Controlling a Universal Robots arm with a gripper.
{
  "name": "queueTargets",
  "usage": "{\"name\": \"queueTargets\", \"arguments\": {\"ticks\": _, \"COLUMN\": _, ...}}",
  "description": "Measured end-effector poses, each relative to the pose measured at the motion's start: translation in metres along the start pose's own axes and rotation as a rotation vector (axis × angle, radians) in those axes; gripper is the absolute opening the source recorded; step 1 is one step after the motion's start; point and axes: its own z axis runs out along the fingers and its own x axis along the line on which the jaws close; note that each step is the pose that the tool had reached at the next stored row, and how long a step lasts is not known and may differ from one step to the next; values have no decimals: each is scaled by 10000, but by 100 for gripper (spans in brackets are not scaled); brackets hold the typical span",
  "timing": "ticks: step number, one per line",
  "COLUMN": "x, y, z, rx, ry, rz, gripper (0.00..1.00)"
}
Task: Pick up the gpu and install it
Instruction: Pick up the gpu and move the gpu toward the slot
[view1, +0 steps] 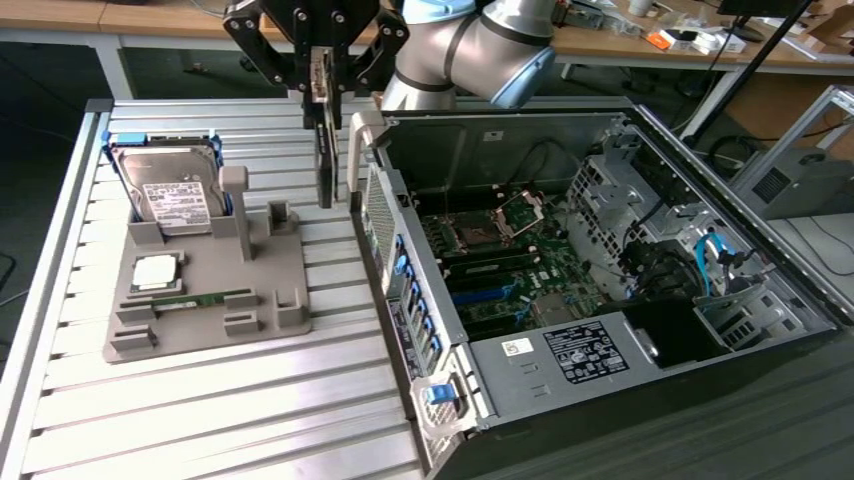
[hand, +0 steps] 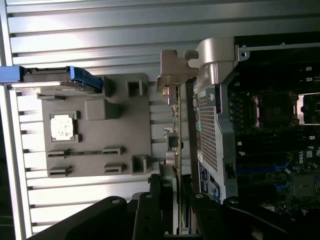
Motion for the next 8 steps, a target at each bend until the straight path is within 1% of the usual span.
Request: {"name": "queueTargets", "arguments": {"ticks": 8, "x": -32, "y": 3, "z": 5, "rx": 1, "ry": 1, "rz": 0, "gripper": 27}}
